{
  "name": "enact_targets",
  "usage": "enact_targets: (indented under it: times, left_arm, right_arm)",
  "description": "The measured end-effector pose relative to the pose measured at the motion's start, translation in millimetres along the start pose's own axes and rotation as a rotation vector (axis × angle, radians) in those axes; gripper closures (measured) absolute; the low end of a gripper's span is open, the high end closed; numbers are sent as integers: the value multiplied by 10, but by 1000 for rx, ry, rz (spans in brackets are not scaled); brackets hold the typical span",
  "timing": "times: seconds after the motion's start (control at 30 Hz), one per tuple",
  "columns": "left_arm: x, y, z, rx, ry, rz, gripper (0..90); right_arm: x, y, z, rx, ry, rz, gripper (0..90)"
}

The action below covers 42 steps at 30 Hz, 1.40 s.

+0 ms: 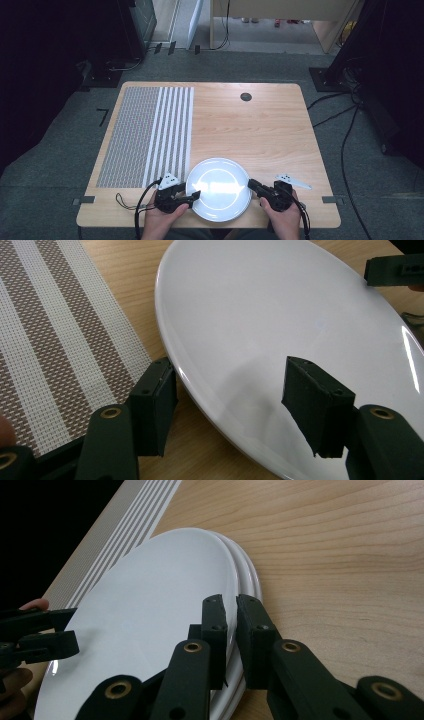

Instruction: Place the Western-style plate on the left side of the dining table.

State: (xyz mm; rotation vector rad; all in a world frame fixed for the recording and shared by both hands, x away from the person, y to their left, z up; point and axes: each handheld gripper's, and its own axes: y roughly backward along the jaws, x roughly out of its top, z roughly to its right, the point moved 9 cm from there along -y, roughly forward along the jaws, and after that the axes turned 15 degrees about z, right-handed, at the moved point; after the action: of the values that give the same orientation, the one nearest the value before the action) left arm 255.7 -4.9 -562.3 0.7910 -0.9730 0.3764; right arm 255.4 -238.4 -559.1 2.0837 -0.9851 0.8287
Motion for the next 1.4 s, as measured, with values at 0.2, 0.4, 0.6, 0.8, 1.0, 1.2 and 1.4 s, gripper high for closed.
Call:
enact_targets:
  times: [0.2,0.4,0.6,0.8,1.0,1.2,1.4]
  left_arm:
    - [2,6,-4,-6,9,-1,385]
    - [20,22,-27,1,16,9,379]
    - [43,51,-58,1,22,12,380]
    - [95,132,-147,8,45,28,400]
    - [127,203,-198,-8,49,28,423]
    - [150,303,-269,-36,70,18,483]
    - [161,364,-325,-27,62,13,482]
  right_arm:
    - [-10,-5,-9,7,-4,-2,846]
    - [-33,-20,-35,23,-15,-8,842]
    - [-57,-36,-54,37,-27,-11,837]
    - [-117,-65,-127,73,-43,-28,828]
    - [-212,-108,-172,82,-41,-48,820]
    - [-263,-147,-223,106,-78,-55,806]
    - [-275,-164,-227,109,-106,-61,798]
